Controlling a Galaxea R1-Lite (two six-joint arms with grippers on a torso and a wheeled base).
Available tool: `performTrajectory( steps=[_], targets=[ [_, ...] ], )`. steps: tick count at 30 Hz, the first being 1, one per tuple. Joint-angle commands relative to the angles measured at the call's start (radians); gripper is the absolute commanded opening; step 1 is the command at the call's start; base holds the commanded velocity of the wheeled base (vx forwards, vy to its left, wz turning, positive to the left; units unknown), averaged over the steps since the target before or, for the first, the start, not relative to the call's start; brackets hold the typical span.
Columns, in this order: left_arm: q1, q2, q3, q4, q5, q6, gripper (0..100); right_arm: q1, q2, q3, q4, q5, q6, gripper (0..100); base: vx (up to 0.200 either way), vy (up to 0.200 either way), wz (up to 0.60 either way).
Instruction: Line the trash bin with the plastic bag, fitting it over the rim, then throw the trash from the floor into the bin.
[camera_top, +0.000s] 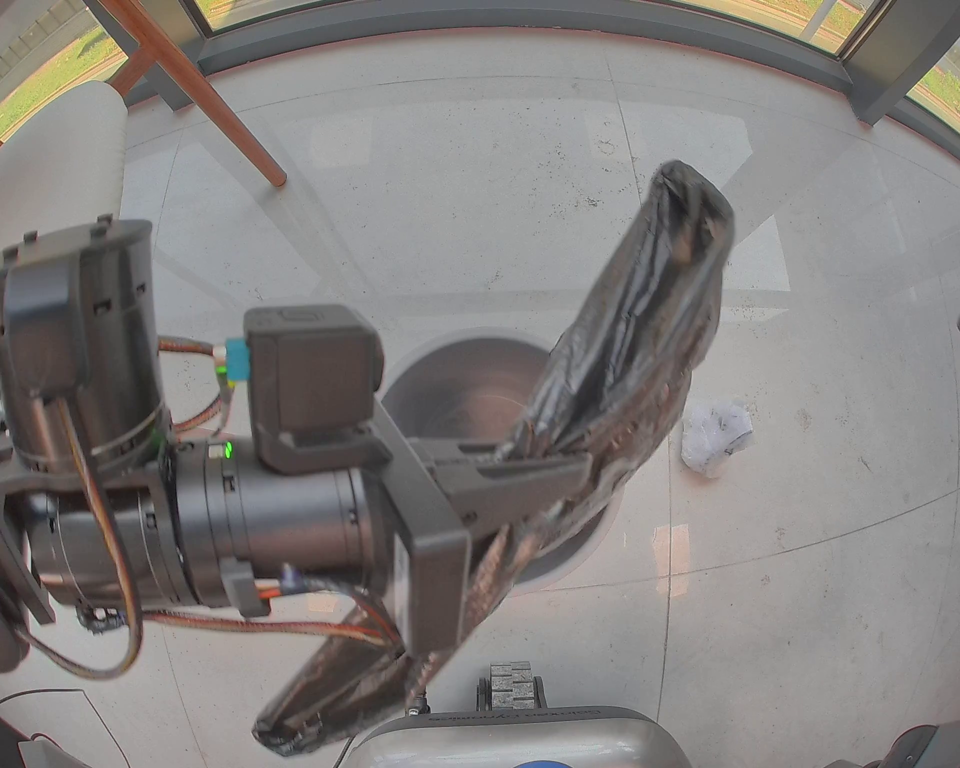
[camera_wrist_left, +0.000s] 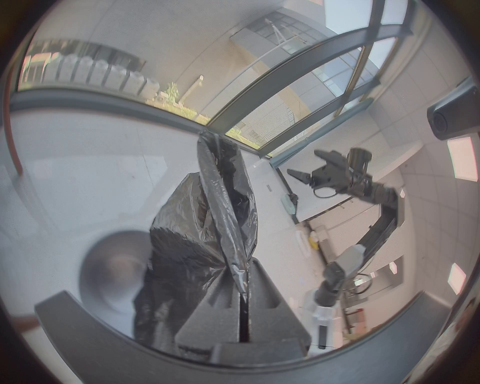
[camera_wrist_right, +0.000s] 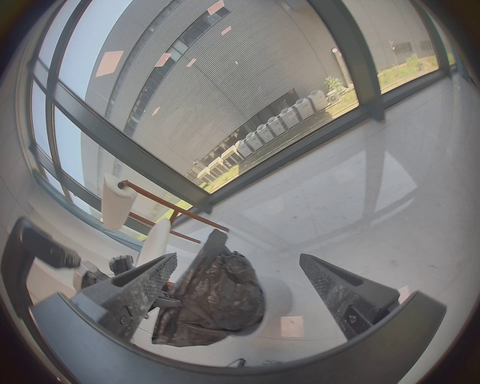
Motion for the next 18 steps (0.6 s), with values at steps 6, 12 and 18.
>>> performTrajectory(
  steps=[6, 12, 18],
  targets=[
    [0.180, 0.007, -0.135, 0.088, 0.076, 0.257, 0, 0.059, 0.391, -0.286, 0.010, 0.073, 0.047, 100, 0.000, 0.000, 0.00],
    [0.146, 0.006, -0.114, 0.114, 0.096, 0.280, 0, 0.112, 0.461, -0.298, 0.012, 0.067, 0.047, 100, 0.000, 0.000, 0.00],
    [0.042, 0.015, -0.101, 0.120, 0.189, 0.291, 0, 0.210, 0.539, -0.372, 0.098, 0.061, 0.050, 100, 0.000, 0.000, 0.00]
  ],
)
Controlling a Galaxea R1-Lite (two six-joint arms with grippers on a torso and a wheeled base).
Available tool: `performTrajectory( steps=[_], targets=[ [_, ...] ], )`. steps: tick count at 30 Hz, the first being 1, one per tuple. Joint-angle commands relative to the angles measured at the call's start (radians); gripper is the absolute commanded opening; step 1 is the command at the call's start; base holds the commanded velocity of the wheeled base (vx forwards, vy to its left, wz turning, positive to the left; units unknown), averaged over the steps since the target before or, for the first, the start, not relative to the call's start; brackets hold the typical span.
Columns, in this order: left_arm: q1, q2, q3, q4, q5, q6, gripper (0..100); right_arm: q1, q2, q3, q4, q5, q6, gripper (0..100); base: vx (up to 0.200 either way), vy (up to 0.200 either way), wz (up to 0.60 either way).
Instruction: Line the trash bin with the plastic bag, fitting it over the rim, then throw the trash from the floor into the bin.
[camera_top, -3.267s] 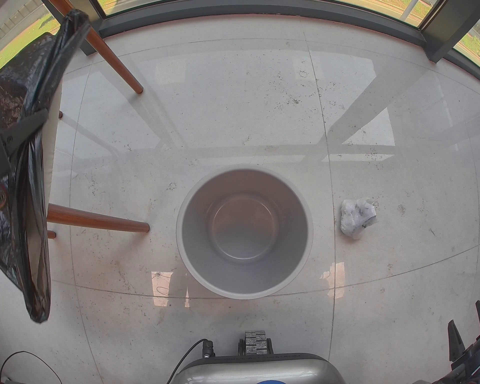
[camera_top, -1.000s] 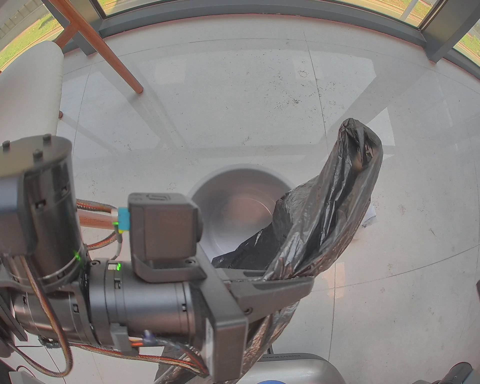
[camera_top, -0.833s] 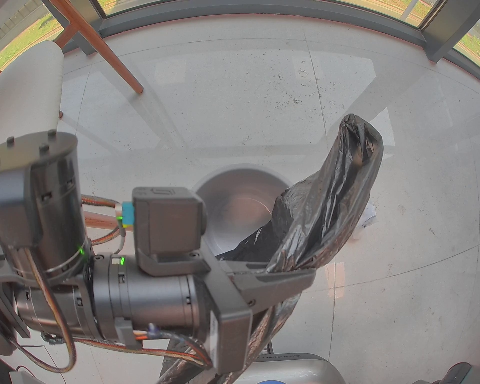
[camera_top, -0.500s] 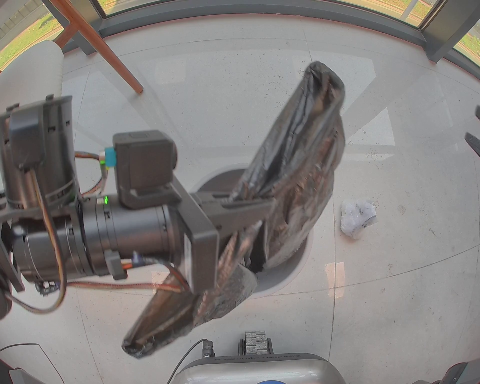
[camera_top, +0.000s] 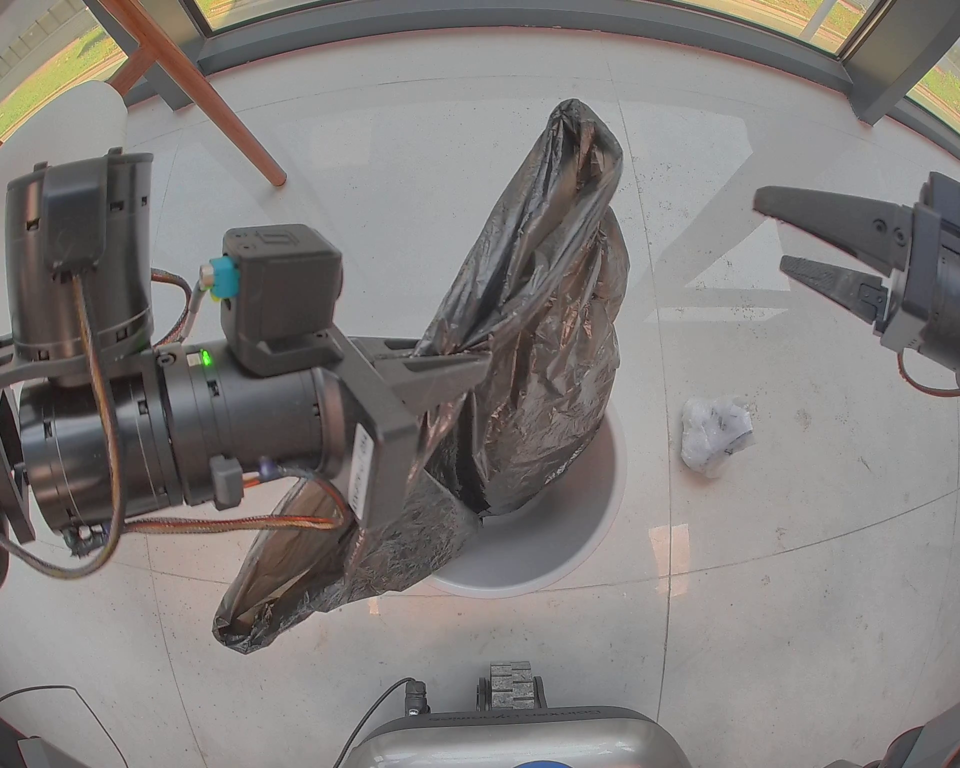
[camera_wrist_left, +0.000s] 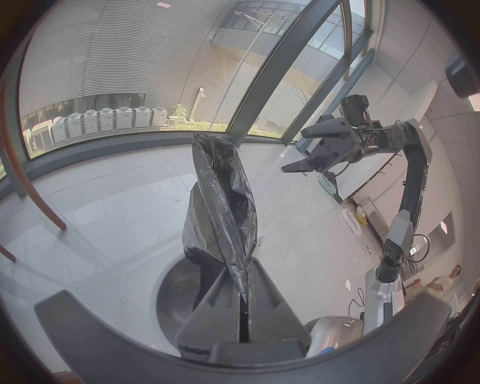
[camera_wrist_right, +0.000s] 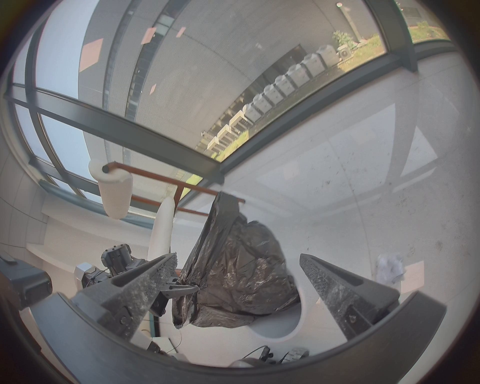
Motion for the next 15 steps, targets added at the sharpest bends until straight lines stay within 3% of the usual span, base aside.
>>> performTrajectory(
  steps=[1, 5, 15],
  targets=[
    [-0.093, 0.005, 0.017, 0.002, 0.055, 0.003, 0, 0.084, 0.093, -0.071, 0.063, -0.003, 0.003, 100, 0.000, 0.000, 0.00],
    [-0.149, 0.011, 0.054, 0.002, 0.100, 0.002, 0, 0.145, 0.129, -0.131, 0.144, -0.009, 0.006, 100, 0.000, 0.000, 0.00],
    [-0.149, 0.016, 0.070, 0.000, 0.135, -0.001, 0, 0.180, 0.182, -0.151, 0.201, -0.103, 0.006, 100, 0.000, 0.000, 0.00]
  ],
)
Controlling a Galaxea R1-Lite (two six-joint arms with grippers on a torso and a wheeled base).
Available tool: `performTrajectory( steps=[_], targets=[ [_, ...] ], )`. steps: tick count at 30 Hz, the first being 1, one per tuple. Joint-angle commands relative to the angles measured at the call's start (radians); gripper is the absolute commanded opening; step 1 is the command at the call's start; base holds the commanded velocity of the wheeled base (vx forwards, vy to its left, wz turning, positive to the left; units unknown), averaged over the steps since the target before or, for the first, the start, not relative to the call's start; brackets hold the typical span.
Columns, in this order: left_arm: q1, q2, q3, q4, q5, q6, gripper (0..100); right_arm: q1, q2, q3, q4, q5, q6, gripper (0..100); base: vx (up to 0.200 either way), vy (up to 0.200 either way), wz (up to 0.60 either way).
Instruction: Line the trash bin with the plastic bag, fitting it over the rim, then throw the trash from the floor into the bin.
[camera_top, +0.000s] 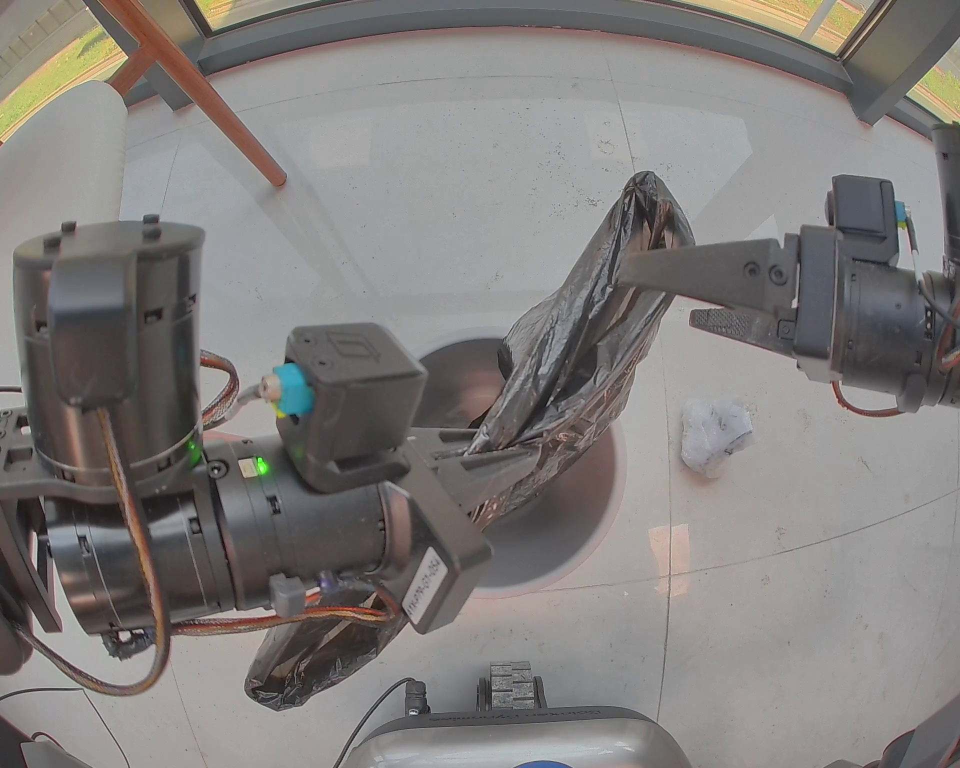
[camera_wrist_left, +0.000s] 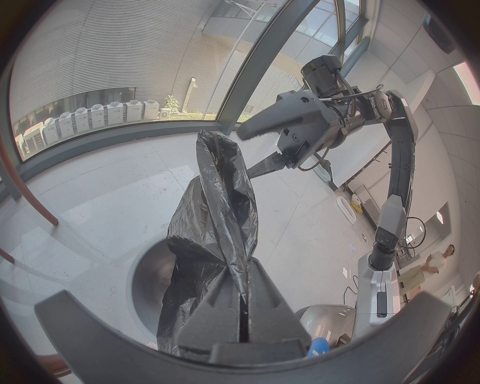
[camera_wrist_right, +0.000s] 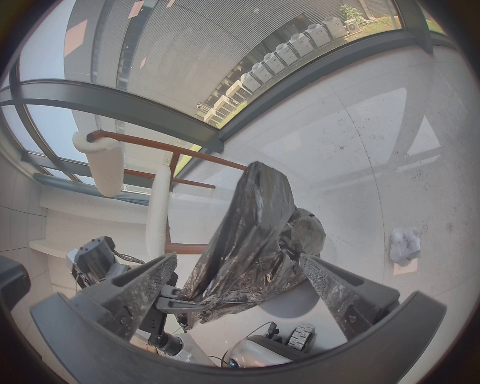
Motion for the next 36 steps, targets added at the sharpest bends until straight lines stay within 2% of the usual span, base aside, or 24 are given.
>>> performTrajectory(
  steps=[1, 14, 23, 28, 36],
  targets=[
    [-0.002, 0.003, 0.003, -0.001, 0.001, -0.001, 0, 0.011, 0.029, -0.004, 0.028, -0.013, -0.001, 100, 0.000, 0.000, 0.00],
    [0.000, 0.003, 0.002, -0.001, 0.008, -0.003, 0, 0.009, 0.061, 0.009, 0.065, -0.052, 0.001, 100, 0.000, 0.000, 0.00],
    [0.000, -0.002, 0.006, 0.001, 0.011, -0.003, 0, -0.021, 0.132, -0.085, 0.068, -0.055, 0.007, 100, 0.000, 0.000, 0.00],
    [0.001, 0.003, 0.006, -0.001, 0.049, -0.004, 0, 0.012, 0.127, -0.116, 0.176, -0.056, 0.015, 100, 0.000, 0.000, 0.00],
    [0.003, 0.004, 0.002, -0.002, 0.087, -0.007, 0, 0.028, 0.130, -0.106, 0.192, -0.059, 0.016, 100, 0.000, 0.000, 0.00]
  ],
)
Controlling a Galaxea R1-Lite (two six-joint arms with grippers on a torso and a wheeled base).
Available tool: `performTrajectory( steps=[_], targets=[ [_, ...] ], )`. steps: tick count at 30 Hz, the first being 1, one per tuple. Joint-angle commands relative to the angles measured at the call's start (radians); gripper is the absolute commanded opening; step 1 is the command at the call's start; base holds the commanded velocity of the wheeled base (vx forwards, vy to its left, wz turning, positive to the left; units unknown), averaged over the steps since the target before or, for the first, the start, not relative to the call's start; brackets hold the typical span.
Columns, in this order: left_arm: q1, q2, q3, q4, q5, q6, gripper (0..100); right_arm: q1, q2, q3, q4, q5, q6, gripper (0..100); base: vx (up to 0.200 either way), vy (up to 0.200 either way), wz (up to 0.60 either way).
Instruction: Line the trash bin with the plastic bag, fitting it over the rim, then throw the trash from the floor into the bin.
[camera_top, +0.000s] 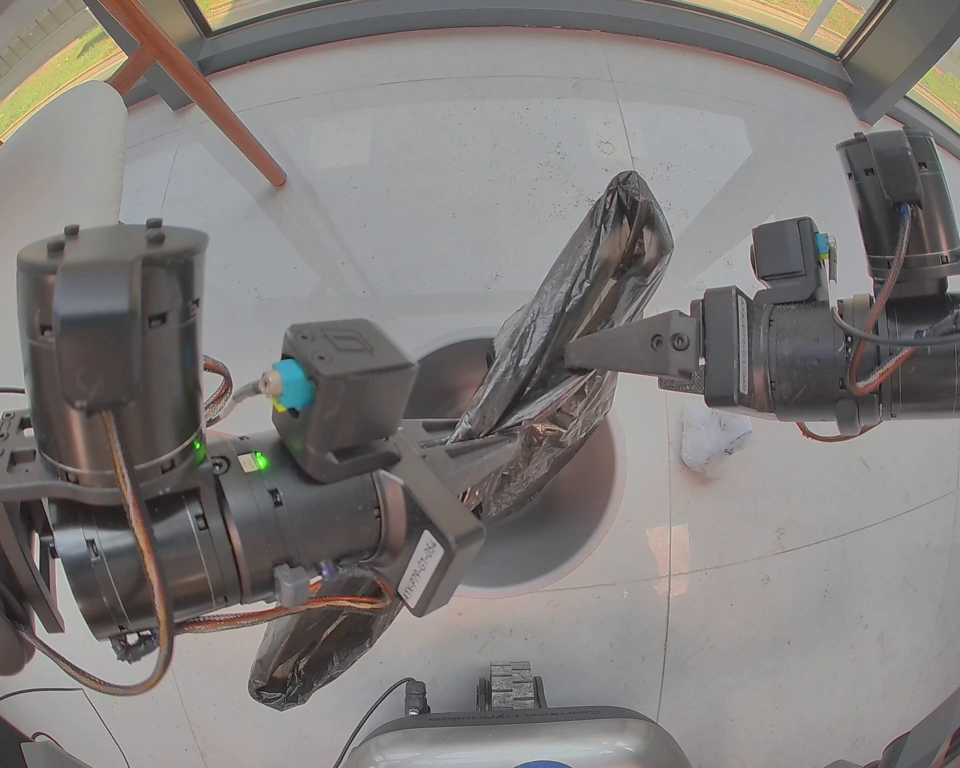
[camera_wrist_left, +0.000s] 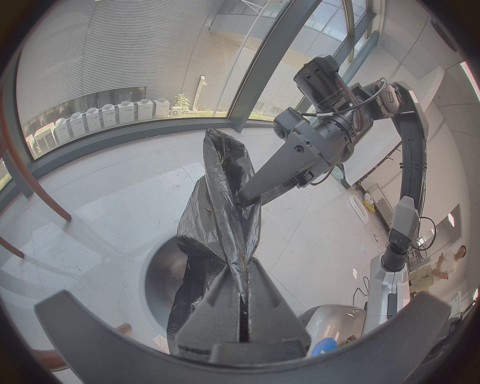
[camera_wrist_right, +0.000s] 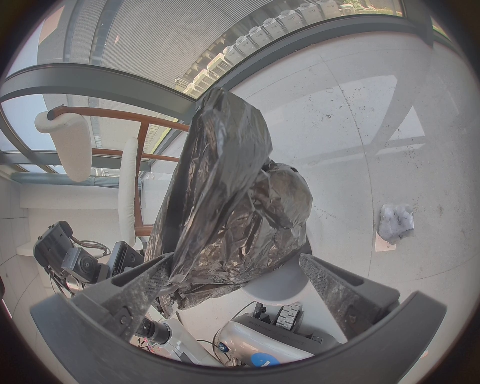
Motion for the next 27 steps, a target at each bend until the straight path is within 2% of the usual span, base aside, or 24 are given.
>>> performTrajectory(
  steps=[1, 5, 6, 27],
  targets=[
    [0.000, 0.002, -0.002, 0.000, 0.004, 0.001, 0, 0.015, 0.002, 0.005, 0.001, -0.001, 0.001, 100, 0.000, 0.000, 0.00],
    [0.000, 0.002, -0.005, -0.001, 0.004, 0.001, 0, 0.021, 0.009, 0.005, 0.000, -0.015, 0.001, 100, 0.000, 0.000, 0.00],
    [-0.001, 0.002, -0.004, -0.003, 0.004, 0.001, 0, 0.023, 0.017, 0.003, -0.005, -0.020, -0.001, 0, 0.000, 0.000, 0.00],
    [-0.043, 0.000, 0.024, -0.008, -0.001, -0.002, 0, 0.020, 0.031, -0.007, -0.006, -0.023, -0.001, 0, 0.000, 0.000, 0.00]
  ],
)
